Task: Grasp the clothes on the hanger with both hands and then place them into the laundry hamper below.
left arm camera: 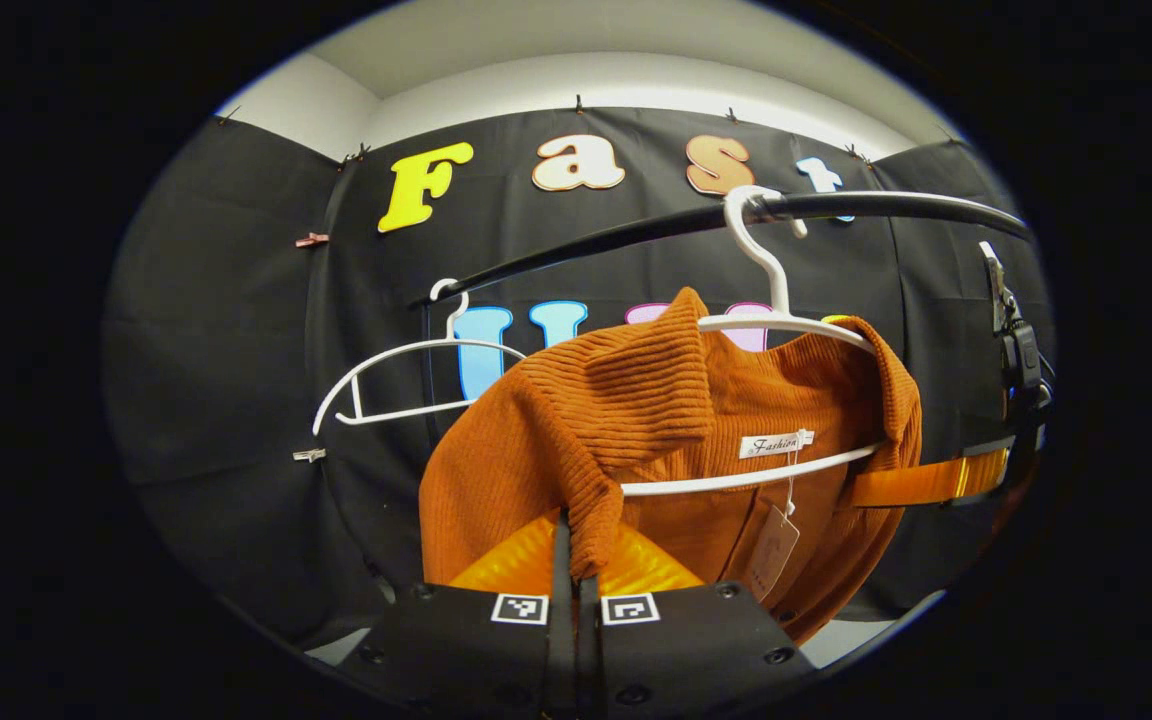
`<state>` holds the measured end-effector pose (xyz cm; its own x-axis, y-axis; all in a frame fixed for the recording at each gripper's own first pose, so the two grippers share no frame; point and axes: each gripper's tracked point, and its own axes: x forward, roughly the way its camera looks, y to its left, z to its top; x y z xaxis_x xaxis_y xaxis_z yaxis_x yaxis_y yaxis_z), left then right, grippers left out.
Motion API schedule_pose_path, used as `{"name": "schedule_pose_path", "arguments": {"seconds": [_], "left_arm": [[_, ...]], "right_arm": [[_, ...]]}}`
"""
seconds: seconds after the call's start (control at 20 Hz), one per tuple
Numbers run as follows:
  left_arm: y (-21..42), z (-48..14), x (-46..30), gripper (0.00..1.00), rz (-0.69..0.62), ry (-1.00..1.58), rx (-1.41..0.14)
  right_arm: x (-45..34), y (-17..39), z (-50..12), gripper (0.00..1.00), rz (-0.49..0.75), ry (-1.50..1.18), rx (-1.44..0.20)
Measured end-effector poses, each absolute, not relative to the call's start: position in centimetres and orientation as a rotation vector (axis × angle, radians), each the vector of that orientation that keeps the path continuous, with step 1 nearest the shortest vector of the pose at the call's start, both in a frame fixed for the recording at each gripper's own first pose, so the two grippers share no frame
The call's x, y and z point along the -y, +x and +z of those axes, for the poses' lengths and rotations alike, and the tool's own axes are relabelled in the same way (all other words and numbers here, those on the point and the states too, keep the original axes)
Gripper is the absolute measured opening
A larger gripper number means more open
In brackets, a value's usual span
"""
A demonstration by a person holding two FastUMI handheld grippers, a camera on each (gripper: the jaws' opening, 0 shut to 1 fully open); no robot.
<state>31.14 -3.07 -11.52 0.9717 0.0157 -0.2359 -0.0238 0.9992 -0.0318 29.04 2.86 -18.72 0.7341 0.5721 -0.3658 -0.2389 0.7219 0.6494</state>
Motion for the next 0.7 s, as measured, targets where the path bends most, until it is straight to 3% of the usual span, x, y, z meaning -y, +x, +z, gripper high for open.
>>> {"name": "schedule_pose_path", "arguments": {"seconds": [0.15,0.5,0.7], "left_arm": [[30.8,-11.4,3.4,0.05,-0.037,-0.088,-0.290],[31.3,-8.4,0.3,0.05,0.017,-0.059,-0.268],[32.6,-6.5,-0.9,0.05,0.050,-0.042,-0.228]], "right_arm": [[-0.5,28.9,-18.7,0.04,0.440,0.522,-0.650],[7.9,32.6,-13.4,0.04,0.137,0.408,-0.353],[10.1,35.9,-11.7,0.04,0.031,0.357,-0.227]]}}
